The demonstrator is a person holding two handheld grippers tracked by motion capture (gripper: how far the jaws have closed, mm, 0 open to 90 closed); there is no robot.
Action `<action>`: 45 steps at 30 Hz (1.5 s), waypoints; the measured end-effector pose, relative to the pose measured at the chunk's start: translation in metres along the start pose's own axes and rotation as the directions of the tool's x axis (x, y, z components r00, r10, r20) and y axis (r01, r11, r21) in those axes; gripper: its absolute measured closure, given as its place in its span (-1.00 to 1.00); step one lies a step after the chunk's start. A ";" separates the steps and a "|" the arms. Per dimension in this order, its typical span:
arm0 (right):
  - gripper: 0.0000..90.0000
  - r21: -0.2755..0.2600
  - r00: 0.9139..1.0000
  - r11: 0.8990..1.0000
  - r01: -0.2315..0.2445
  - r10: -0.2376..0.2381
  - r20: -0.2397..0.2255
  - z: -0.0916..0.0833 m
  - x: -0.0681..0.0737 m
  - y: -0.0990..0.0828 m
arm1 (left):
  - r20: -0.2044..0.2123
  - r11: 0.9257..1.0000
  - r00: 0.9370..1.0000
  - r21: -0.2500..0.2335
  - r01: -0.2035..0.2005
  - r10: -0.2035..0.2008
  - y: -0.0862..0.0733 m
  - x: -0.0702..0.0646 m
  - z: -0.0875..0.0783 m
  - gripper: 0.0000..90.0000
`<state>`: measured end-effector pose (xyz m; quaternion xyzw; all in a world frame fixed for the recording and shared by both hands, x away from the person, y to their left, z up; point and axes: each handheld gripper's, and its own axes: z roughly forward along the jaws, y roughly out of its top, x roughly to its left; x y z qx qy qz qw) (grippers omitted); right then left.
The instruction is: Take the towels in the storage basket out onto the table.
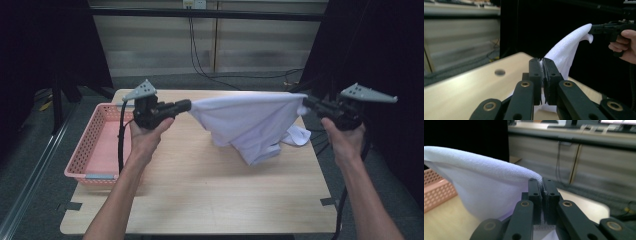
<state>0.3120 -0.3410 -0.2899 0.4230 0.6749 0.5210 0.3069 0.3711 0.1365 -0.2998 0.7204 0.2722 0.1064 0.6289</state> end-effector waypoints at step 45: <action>0.19 0.337 0.971 0.941 0.029 0.054 -0.234 -0.065 0.074 -0.193 | 0.109 0.888 0.988 0.457 0.050 -0.112 -0.187 -0.023 0.005 0.42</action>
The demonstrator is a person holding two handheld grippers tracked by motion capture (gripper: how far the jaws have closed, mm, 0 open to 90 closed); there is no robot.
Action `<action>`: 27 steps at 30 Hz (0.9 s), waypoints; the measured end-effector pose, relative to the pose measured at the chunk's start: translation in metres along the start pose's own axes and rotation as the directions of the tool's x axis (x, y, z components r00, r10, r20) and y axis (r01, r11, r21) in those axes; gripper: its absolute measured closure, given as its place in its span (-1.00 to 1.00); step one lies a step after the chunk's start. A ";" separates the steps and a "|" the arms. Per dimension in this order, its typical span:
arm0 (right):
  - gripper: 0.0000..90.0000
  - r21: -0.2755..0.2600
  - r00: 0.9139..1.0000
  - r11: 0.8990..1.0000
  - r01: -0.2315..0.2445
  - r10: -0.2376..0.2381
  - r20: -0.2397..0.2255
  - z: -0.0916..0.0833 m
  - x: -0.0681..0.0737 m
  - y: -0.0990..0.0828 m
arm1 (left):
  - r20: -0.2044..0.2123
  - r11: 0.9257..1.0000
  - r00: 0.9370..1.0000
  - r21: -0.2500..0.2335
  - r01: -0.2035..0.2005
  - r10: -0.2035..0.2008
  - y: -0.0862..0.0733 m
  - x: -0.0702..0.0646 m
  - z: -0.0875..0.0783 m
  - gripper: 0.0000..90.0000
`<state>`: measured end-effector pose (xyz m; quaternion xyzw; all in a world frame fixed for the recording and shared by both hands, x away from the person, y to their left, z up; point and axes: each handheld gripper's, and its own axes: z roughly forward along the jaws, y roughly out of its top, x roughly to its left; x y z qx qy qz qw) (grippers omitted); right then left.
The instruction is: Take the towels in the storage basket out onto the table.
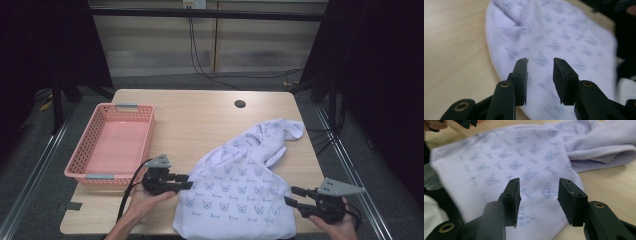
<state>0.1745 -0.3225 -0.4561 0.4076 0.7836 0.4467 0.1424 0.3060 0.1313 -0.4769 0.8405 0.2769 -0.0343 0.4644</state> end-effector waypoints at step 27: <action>0.93 0.203 0.993 0.976 0.084 -0.064 -0.100 0.080 -0.005 0.013 | 0.024 0.978 0.999 0.206 -0.030 0.025 -0.038 -0.028 -0.002 0.92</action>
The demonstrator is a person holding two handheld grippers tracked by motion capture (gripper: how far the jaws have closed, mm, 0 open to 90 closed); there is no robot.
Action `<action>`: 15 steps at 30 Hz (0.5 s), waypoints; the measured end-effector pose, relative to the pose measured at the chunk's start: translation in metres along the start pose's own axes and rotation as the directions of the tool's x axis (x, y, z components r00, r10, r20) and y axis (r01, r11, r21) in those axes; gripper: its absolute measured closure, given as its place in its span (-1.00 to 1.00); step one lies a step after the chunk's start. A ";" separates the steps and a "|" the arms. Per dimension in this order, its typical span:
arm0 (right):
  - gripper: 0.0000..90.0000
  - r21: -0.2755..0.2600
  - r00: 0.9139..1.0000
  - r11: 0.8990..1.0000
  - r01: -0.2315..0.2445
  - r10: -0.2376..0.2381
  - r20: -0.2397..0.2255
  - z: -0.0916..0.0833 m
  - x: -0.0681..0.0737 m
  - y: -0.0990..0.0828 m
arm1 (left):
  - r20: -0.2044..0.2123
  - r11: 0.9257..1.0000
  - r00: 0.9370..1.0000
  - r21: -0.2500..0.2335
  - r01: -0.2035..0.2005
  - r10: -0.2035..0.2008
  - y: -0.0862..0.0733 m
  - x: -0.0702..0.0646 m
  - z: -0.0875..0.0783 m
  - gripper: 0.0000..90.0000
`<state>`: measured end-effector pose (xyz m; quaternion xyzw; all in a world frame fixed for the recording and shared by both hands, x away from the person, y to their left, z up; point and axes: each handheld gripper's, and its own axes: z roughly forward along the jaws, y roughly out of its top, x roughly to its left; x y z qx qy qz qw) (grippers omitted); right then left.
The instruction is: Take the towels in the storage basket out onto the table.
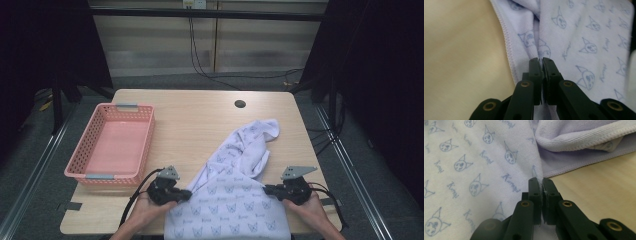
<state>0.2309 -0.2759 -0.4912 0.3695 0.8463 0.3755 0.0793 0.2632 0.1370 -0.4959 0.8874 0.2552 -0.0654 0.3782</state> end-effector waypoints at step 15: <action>0.68 -0.114 1.000 0.993 0.014 -0.013 0.010 -0.019 0.020 0.015 | -0.030 0.988 0.999 -0.152 -0.040 0.036 0.054 0.019 0.029 0.55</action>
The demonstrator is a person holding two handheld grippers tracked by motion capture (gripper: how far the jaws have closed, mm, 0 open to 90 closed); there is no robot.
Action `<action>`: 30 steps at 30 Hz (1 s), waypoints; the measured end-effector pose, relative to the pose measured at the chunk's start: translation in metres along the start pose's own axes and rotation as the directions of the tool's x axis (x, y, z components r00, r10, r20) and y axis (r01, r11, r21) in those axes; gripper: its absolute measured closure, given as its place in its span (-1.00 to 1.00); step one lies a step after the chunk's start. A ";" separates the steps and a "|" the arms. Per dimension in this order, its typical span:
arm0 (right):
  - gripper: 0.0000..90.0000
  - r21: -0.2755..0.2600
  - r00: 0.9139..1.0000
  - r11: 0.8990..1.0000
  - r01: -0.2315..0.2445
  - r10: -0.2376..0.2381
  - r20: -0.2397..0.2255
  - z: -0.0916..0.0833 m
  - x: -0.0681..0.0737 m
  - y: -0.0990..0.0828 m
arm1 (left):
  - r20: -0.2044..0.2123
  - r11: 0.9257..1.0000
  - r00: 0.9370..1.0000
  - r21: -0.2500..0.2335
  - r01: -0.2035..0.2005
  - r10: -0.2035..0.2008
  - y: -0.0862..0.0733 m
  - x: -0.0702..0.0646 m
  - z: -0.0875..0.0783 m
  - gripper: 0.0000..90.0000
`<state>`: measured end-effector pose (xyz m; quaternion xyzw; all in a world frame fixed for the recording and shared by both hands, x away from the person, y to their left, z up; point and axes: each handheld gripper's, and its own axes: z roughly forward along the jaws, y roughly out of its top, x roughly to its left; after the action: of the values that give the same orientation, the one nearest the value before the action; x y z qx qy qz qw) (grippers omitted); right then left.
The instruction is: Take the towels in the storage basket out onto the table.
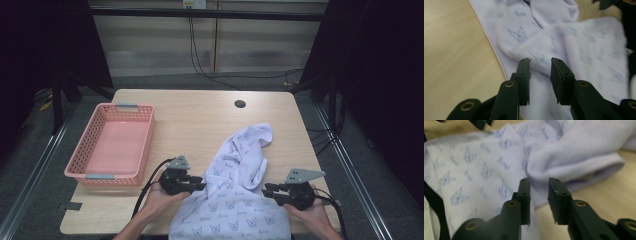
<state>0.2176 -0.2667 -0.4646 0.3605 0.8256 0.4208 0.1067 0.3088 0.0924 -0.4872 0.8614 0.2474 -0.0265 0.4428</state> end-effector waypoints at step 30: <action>0.69 0.118 0.983 0.976 0.184 -0.181 -0.038 0.104 0.055 0.031 | 0.059 0.987 0.998 0.158 -0.004 -0.005 -0.049 -0.044 -0.026 0.99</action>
<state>0.2434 -0.1525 -0.4980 0.2832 0.8805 0.3633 0.1119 0.2436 0.1185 -0.4969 0.8926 0.2314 -0.0718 0.3803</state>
